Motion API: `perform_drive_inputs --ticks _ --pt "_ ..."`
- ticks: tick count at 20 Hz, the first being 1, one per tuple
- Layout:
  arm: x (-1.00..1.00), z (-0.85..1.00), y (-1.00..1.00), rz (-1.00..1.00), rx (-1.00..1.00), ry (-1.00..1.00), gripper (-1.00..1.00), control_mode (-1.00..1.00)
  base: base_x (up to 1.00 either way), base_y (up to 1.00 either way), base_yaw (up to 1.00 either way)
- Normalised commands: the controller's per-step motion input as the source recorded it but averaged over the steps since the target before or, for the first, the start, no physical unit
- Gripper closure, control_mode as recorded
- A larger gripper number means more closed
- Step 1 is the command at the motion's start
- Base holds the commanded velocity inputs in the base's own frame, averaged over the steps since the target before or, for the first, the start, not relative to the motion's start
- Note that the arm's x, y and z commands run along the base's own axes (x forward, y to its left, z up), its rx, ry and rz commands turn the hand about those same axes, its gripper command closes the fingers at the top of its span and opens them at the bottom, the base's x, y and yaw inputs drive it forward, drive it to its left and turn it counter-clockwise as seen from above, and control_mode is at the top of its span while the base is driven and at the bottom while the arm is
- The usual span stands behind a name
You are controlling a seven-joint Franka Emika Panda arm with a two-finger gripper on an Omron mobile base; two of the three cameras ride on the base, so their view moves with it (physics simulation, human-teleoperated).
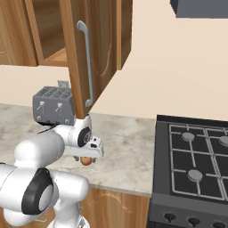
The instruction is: Pick the peach from the counter and place it in the cabinet. Then close the cabinet.
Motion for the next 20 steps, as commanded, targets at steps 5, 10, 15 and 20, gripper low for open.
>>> perform_drive_inputs --ticks 5,10,15,20 --pt "0.0 -0.28 0.0 0.0 -0.01 0.0 1.0 -1.0 0.0 0.0 0.0" --pt "-0.1 0.52 -0.03 0.05 0.0 -0.06 1.0 -1.0 0.0 0.0 0.0" --pt "0.01 1.0 0.0 0.04 0.01 -0.09 1.0 -1.0 0.0 0.0 0.0" --pt "0.03 1.0 0.02 0.0 0.0 -0.24 1.0 -1.0 0.0 0.0 0.0"
